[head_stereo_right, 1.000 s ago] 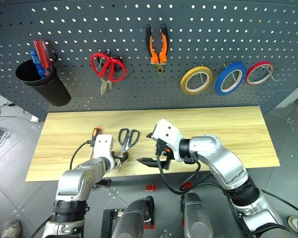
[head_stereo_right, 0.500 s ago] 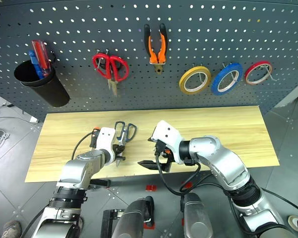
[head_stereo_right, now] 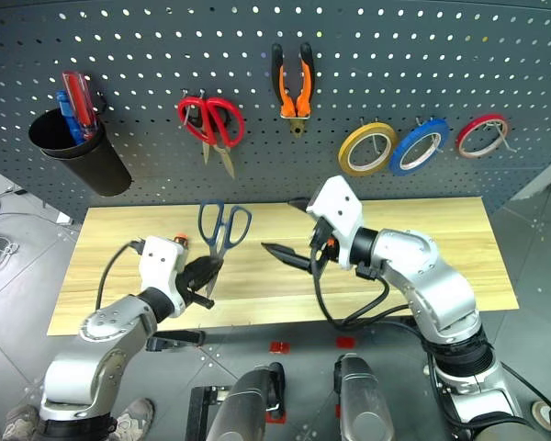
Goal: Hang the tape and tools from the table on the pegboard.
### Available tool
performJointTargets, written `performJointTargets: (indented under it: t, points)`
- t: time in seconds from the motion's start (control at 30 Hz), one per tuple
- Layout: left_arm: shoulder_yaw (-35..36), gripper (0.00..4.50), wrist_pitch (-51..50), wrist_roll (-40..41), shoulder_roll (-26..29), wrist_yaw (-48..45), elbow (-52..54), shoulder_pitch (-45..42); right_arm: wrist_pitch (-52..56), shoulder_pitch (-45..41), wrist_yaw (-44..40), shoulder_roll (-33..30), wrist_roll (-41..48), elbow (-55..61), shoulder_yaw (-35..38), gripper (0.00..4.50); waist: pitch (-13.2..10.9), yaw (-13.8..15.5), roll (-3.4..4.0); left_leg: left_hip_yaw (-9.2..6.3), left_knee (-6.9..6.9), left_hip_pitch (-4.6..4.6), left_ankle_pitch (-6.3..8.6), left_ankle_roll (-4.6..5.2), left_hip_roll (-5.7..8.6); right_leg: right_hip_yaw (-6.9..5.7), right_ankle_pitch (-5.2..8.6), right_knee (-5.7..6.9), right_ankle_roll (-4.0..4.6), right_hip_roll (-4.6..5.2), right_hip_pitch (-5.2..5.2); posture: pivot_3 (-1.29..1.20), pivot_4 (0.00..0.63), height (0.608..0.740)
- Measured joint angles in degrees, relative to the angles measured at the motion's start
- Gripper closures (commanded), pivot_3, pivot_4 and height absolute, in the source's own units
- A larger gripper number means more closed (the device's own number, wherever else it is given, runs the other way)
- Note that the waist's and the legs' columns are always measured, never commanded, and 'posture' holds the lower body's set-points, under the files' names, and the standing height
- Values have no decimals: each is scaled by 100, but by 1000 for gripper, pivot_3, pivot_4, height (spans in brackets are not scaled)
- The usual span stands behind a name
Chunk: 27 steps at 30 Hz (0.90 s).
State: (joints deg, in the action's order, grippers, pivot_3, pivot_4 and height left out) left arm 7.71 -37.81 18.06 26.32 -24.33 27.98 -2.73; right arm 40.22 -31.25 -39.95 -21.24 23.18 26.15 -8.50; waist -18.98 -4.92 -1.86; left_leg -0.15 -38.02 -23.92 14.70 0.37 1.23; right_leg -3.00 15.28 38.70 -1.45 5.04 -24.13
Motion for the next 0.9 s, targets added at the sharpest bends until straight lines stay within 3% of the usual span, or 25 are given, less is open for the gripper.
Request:
performJointTargets:
  t: [0.17, 0.4, 0.9]
  points:
    - [283, 3989, 65, 251, 375, -173, 632, -217, 155, -239, 4, 8, 519, 5, 384, 0, 0, -18, 0, 1, 0, 0, 0, 2, 0, 0, -1, 3, 2, -3, -2, -260, 330, 740]
    - [832, 3989, -186, 709, 622, -122, 889, -924, -253, -395, -46, -49, 449, 2, 338, 0, 0, -22, 0, 4, -2, -2, 0, 2, 0, -1, -1, 3, 0, -8, -2, -241, 317, 740]
    - [573, 3990, 468, 632, 596, -393, -1034, -1832, -798, -546, -119, -65, 138, -178, -87, 0, 0, -26, 0, 5, -7, -1, -1, 1, 0, -1, -1, 11, 0, -9, -4, -263, 320, 740]
